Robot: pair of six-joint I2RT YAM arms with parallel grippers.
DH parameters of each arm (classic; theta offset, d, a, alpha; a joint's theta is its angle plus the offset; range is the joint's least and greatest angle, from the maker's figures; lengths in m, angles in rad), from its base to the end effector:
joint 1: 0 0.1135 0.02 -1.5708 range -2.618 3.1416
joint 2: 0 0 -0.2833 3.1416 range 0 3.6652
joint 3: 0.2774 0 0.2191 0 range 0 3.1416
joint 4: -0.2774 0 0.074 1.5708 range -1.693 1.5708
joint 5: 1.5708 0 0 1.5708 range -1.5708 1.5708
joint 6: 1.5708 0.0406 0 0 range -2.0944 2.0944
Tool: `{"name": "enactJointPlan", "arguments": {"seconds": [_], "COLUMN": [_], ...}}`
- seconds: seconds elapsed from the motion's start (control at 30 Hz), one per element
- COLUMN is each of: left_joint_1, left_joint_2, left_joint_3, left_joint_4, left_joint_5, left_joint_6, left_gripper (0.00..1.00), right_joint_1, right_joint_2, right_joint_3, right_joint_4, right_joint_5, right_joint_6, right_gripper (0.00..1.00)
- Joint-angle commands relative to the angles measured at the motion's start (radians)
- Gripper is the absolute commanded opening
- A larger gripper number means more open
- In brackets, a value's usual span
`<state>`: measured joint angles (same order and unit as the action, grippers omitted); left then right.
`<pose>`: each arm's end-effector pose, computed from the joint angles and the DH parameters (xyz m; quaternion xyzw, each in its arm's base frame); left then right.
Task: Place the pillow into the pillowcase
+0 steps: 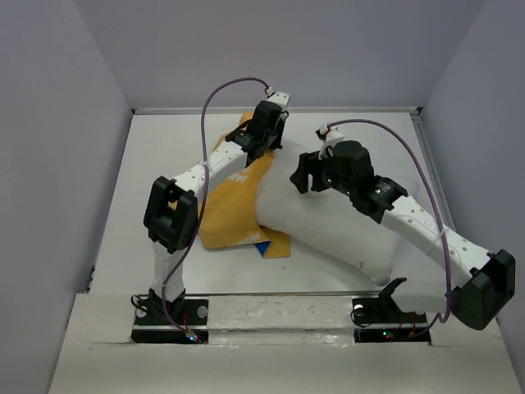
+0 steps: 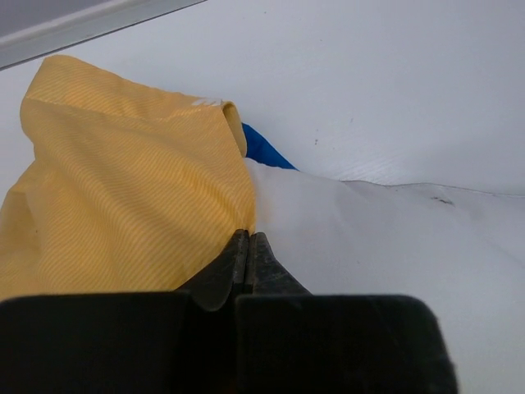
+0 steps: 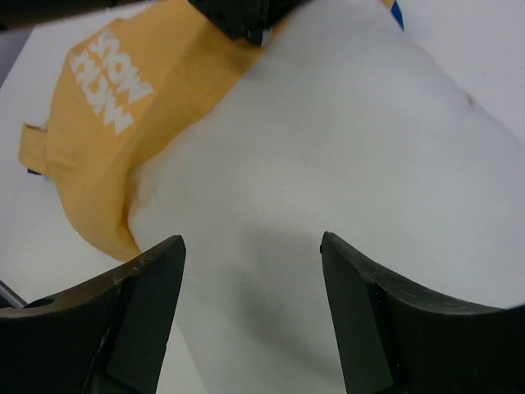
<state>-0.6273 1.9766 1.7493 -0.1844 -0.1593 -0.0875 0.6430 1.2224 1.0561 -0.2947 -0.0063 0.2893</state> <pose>0.3723 -0.2620 0.3391 0.1804 0.8155 -0.1286 0.5347 0.1949 0.1463 0.3531 -0.1512 0.8364 0.2392 0.4694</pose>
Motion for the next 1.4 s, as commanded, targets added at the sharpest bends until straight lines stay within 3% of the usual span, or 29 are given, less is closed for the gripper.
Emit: {"name": "enactJointPlan", "arguments": {"seconds": [0.0,0.1,0.17,0.27,0.43,0.5,0.57,0.63,0.67,0.7,0.77,0.93,1.03,1.13,1.27,1.37], "left_joint_1": [-0.005,-0.002,-0.002,0.005,0.011,0.014,0.015,0.017,0.017,0.018,0.015,-0.023,-0.064,-0.075,-0.109,-0.138], "left_joint_2": [-0.122,-0.160,-0.179,-0.191,-0.200,-0.208,-0.213,-0.213,-0.216,-0.220,-0.240,-0.309,-0.346,-0.435,-0.496,-0.525], "left_joint_3": [-0.051,-0.086,-0.102,-0.129,-0.149,-0.160,-0.168,-0.174,-0.172,-0.178,-0.204,-0.258,-0.305,-0.372,-0.361,-0.372], "left_joint_4": [0.097,0.143,0.169,0.187,0.243,0.272,0.315,0.347,0.368,0.385,0.437,0.563,0.634,0.783,0.767,0.761], "left_joint_5": [-0.013,0.036,0.075,0.115,0.199,0.233,0.289,0.346,0.403,0.437,0.499,0.622,0.655,0.701,0.734,0.735], "left_joint_6": [-0.040,-0.066,-0.092,-0.130,-0.170,-0.193,-0.219,-0.262,-0.277,-0.299,-0.369,-0.490,-0.543,-0.650,-0.667,-0.699], "left_gripper": [0.00,0.00,0.00,0.00,0.00,0.00,0.00,0.00,0.00,0.00,0.00,0.00,0.00,0.00,0.00,0.00], "right_joint_1": [-0.013,-0.061,-0.114,-0.158,-0.197,-0.197,-0.197,-0.197,-0.197,-0.197,-0.197,-0.197,-0.197,-0.197,-0.197,-0.197], "right_joint_2": [0.054,0.167,0.236,0.272,0.335,0.332,0.333,0.353,0.359,0.365,0.349,0.203,0.138,0.091,0.046,0.106], "right_joint_3": [0.139,0.215,0.236,0.205,0.159,0.102,0.058,0.004,-0.013,-0.030,-0.092,-0.271,-0.321,-0.361,-0.349,-0.332], "right_joint_4": [0.028,0.051,0.094,0.201,0.210,0.235,0.281,0.397,0.435,0.484,0.636,1.180,1.343,1.419,1.281,1.260], "right_joint_5": [0.014,-0.078,-0.223,-0.305,-0.377,-0.444,-0.608,-0.728,-0.792,-0.813,-0.845,-0.761,-0.681,-0.588,-0.445,-0.387], "right_joint_6": [-0.126,-0.211,-0.269,-0.312,-0.341,-0.328,-0.296,-0.216,-0.182,-0.147,-0.039,0.325,0.421,0.500,0.482,0.530], "right_gripper": [0.77,0.85,0.86,0.92,0.97,0.98,0.97,0.81,0.65,0.25,0.00,0.00,0.00,0.00,0.00,0.00]}}
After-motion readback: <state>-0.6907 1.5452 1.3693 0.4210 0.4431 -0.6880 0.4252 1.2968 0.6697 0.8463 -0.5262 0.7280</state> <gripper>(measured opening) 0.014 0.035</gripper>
